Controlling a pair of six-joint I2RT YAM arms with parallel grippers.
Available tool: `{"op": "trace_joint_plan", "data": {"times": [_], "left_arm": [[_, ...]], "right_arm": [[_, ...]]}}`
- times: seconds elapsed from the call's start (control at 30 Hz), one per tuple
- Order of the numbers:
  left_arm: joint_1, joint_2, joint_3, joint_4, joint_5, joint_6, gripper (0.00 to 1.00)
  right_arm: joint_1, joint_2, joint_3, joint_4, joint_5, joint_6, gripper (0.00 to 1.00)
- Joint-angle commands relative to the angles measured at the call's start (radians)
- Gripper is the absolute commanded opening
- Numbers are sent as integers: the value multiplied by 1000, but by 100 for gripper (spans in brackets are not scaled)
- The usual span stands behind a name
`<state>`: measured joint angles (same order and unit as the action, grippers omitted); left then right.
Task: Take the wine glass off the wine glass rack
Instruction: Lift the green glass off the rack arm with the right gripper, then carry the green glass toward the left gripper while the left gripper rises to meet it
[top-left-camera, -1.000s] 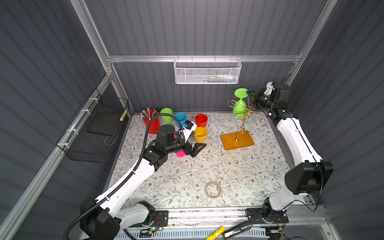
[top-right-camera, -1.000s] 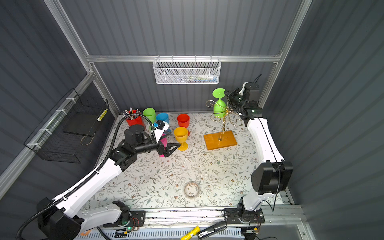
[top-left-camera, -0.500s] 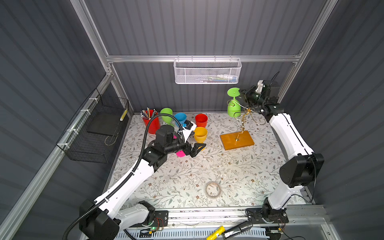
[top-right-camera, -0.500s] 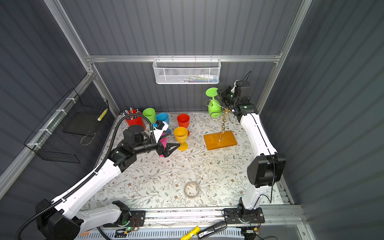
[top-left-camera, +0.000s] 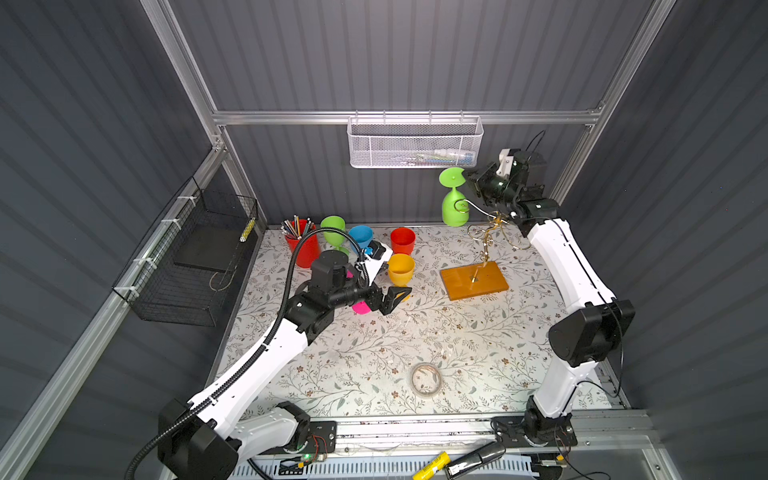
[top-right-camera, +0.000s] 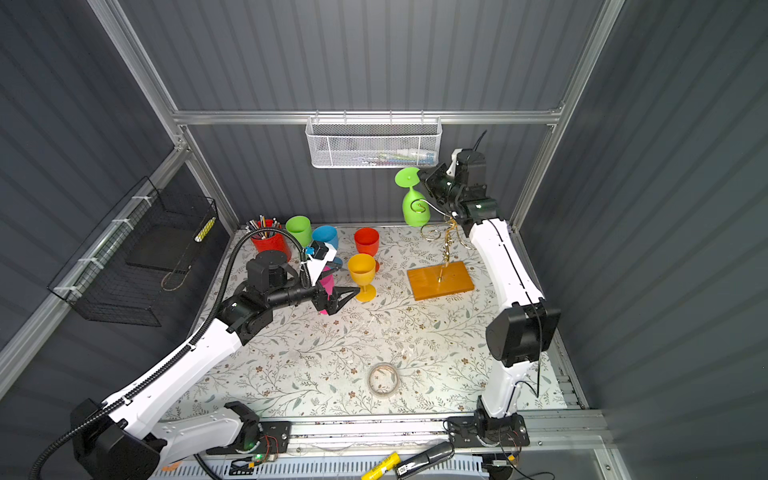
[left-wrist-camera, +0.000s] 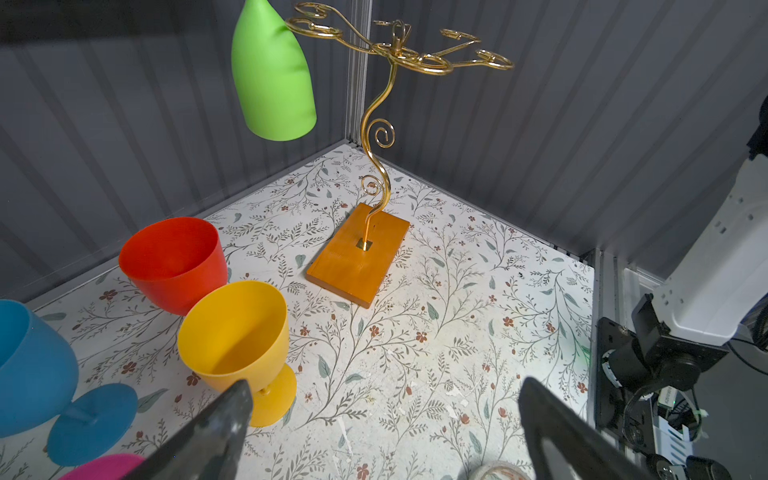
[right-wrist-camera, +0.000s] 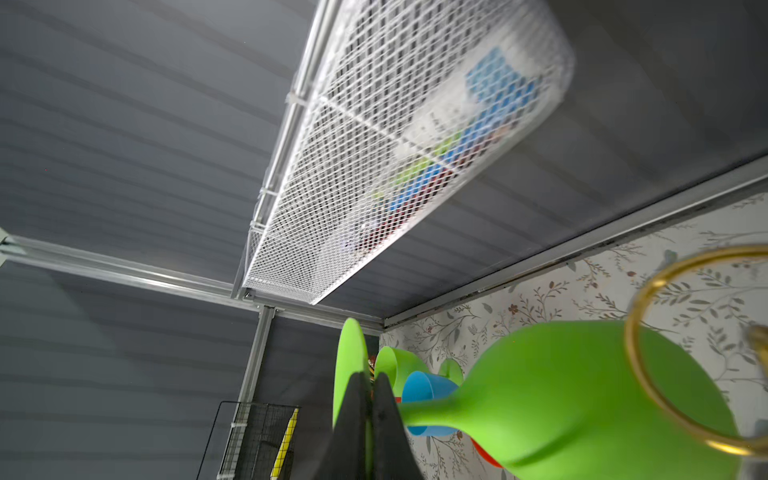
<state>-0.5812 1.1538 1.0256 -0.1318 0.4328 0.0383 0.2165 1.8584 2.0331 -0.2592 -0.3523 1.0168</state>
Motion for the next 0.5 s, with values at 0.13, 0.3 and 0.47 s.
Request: {"op": "trace_joint_plan", "data": {"times": [0.13,0.3,0.47], "left_arm": [[-3,-24,-13,-12,-55,25,100],[-3,-35,-19,-11,-96,27,100],[-3,-75,-39,-1,-210,62,100]], "right_arm": [[69,37,86,-35,-57,-77,0],[110,4,72,-41,-98,-134,0],[181,-82,-20,-67,-90,-235,0]]}}
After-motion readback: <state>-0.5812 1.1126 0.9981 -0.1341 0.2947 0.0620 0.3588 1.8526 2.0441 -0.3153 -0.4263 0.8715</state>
